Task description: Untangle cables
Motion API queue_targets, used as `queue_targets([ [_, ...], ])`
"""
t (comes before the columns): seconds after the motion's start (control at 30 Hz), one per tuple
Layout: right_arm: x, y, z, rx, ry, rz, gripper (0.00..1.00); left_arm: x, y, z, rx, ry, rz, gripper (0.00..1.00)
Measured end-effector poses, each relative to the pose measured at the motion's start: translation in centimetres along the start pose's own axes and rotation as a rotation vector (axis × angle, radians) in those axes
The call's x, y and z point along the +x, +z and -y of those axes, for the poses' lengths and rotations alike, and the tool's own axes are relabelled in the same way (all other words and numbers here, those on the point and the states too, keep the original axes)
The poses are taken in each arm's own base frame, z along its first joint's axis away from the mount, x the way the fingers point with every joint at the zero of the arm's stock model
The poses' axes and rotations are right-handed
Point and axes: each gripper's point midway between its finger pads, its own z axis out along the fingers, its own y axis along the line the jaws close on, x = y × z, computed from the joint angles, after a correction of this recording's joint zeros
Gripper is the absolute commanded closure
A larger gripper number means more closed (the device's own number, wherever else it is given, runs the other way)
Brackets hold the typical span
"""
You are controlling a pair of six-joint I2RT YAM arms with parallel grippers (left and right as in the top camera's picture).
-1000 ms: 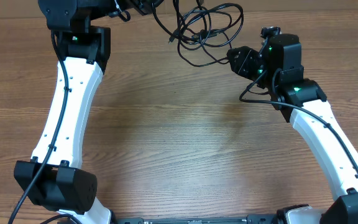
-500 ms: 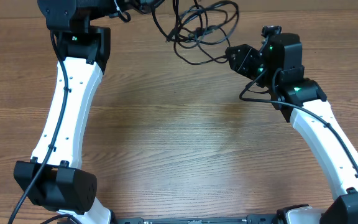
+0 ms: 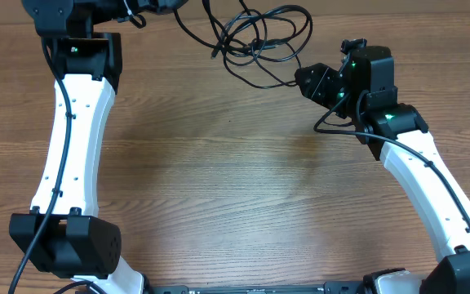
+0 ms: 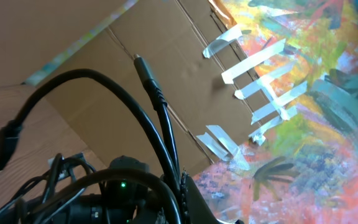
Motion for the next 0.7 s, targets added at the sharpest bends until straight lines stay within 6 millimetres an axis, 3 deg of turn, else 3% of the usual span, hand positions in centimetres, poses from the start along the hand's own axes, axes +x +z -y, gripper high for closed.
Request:
queue_targets([
  [0.33, 0.1, 0.0, -0.3, -0.020, 0.009, -0.007, 0.54, 2.8, 3.9, 0.7, 0.059, 0.086, -0.084, 0.96],
  [0.5, 0.4, 0.0, -0.2, -0.017, 0.014, -0.022, 0.54, 1.9, 3.0, -0.4, 0.022, 0.088, -0.056, 0.96],
  [0.7, 0.9, 0.0, 0.2, 0.003, 0.021, -0.042, 0.54, -0.5, -0.5, -1.6, -0.042, 0.085, 0.021, 0.96],
])
